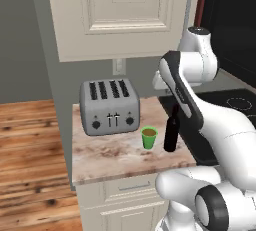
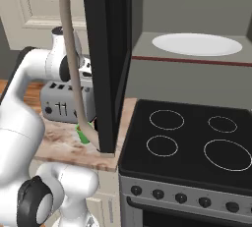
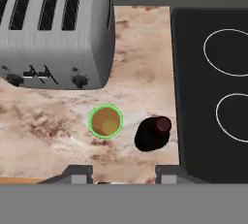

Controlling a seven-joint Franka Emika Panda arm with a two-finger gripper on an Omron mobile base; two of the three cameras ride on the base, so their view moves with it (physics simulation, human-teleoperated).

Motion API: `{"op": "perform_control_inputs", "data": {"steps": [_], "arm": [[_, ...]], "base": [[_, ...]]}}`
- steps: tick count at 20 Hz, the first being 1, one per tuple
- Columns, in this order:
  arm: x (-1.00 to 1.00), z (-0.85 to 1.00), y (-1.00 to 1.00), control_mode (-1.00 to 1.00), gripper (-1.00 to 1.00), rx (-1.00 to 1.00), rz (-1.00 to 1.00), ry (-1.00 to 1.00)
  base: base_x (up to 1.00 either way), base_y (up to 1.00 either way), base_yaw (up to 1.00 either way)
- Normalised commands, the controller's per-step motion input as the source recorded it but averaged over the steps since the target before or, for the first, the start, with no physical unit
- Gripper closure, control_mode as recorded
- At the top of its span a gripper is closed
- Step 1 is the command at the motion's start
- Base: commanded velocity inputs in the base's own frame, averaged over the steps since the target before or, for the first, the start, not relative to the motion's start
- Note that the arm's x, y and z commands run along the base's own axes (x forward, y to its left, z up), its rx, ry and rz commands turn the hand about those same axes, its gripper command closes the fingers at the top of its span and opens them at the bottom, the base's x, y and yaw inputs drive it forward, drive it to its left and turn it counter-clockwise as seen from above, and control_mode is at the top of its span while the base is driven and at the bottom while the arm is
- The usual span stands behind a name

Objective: Place the microwavable item in the microwave. Then, close the microwave door and press the start button.

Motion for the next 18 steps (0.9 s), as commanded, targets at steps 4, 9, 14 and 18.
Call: {"op": "perform_control_inputs", "data": {"steps": [4,9,14,18], "arm": [[-0.32,-0.01,0.08,-1.00,-1.00,0.00,0.00,-0.03],[-0.29,-0.43,0.66,-1.00,-1.00,-0.13,0.03,0.00],[0.00,-0.71,0.99,-1.00,-1.00,-0.19,0.07,0.13],[0.01,-0.70,0.78,-1.00,-1.00,-0.15,0.10,0.17]], "base": [[0.00,0.00,0.00],[0.00,0.00,0.00],[0.00,0.00,0.00],[0.00,0.00,0.00]]}}
